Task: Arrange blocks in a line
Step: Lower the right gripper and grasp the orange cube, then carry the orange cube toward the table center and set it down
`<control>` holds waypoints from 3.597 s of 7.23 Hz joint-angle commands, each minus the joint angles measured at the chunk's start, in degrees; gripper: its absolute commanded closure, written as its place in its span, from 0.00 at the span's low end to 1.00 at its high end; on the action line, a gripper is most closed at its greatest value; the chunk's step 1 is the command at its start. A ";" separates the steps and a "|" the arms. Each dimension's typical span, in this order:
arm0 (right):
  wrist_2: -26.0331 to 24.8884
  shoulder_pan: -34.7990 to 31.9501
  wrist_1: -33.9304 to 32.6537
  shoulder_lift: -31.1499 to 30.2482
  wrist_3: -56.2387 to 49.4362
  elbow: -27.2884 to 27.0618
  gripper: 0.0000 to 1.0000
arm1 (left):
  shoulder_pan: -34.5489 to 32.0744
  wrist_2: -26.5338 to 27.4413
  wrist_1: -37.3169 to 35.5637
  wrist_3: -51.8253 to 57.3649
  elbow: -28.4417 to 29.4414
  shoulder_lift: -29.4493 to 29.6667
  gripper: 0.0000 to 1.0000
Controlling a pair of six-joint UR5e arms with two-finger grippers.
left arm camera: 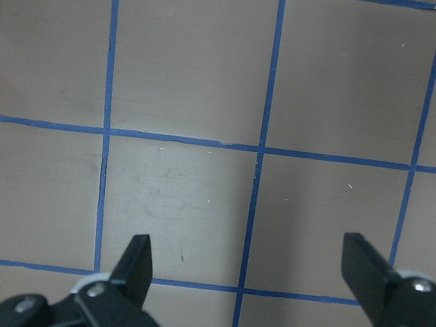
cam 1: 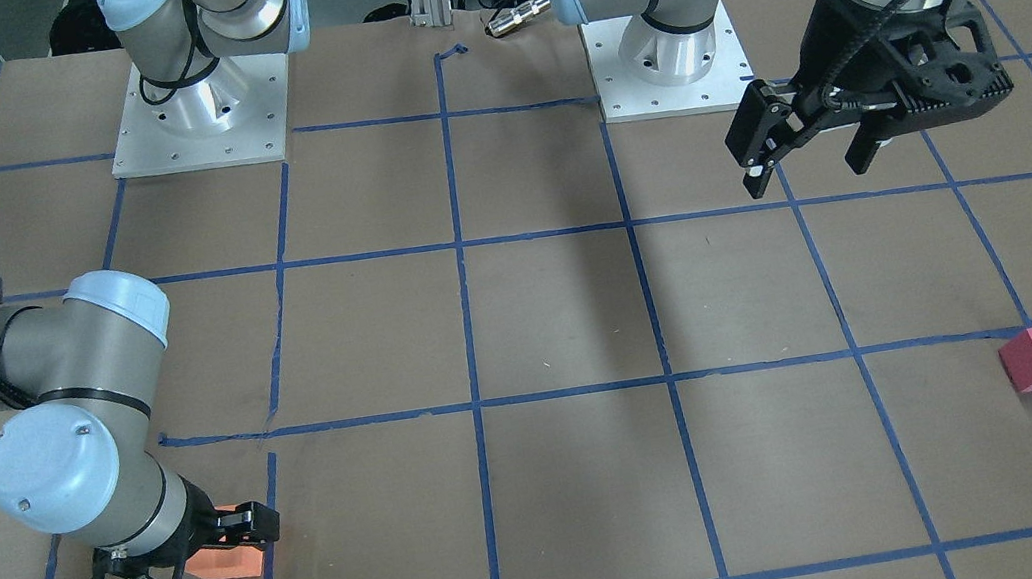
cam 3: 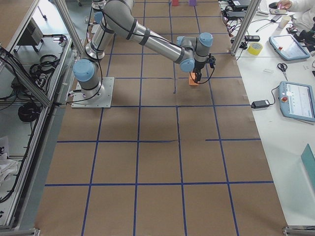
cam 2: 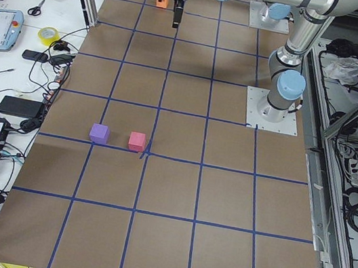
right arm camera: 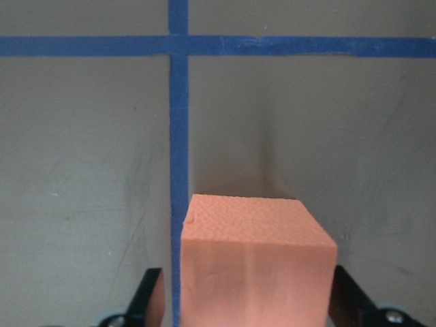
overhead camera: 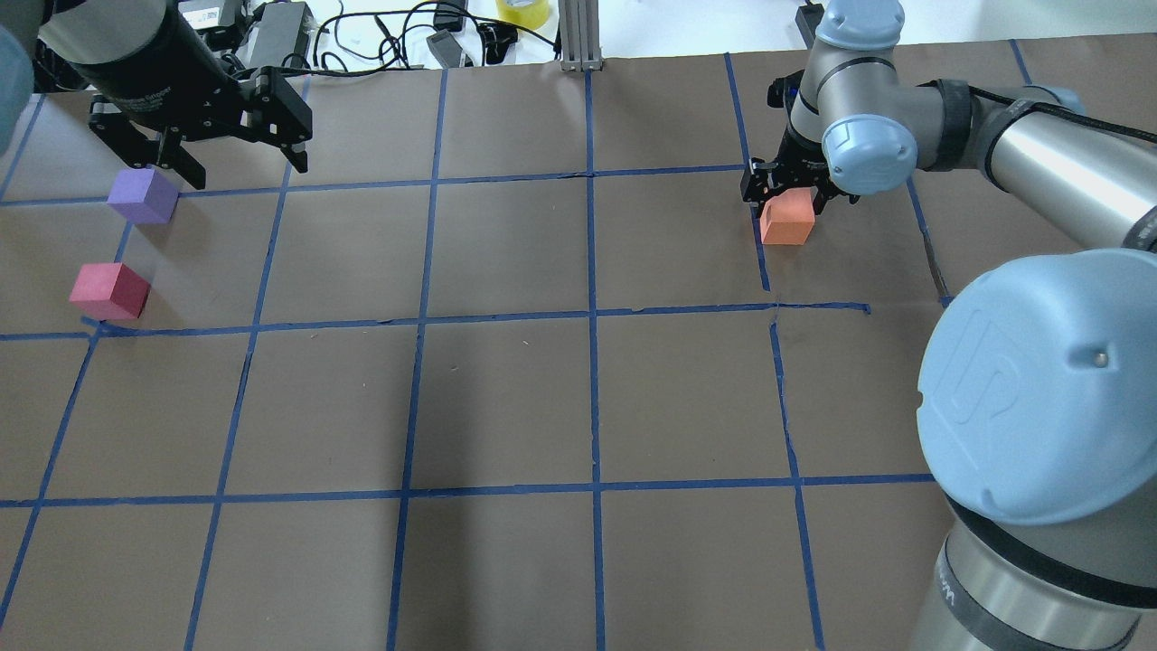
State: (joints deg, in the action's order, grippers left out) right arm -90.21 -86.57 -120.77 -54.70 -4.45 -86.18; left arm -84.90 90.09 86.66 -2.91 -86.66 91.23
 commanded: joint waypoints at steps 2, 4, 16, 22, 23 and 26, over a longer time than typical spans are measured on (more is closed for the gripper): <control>0.03 0.00 -4.64 0.56 0.22 0.13 0.83 | 0.00 0.00 0.00 0.01 0.00 0.00 0.00; 1.43 -2.54 -4.13 -0.40 1.11 3.54 0.87 | 0.00 0.00 0.00 -0.08 0.00 0.00 0.00; 1.26 -25.32 -2.55 3.81 24.75 5.85 0.86 | 0.00 0.09 0.00 -0.08 0.00 0.00 0.00; 1.35 -25.32 -2.45 3.37 25.19 5.32 0.52 | 0.00 0.09 0.00 0.01 -0.09 -0.17 0.00; 1.35 -25.40 -2.45 3.46 25.28 5.32 0.39 | 0.00 0.09 0.00 0.01 -0.09 -0.17 0.00; 1.88 -25.40 -2.72 3.29 25.19 5.32 0.00 | 0.00 0.00 0.00 0.01 0.00 -0.09 0.00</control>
State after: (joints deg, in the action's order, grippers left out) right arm -88.58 -111.96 -123.47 -51.31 20.81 -80.86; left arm -84.90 90.16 86.66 -2.90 -86.67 91.13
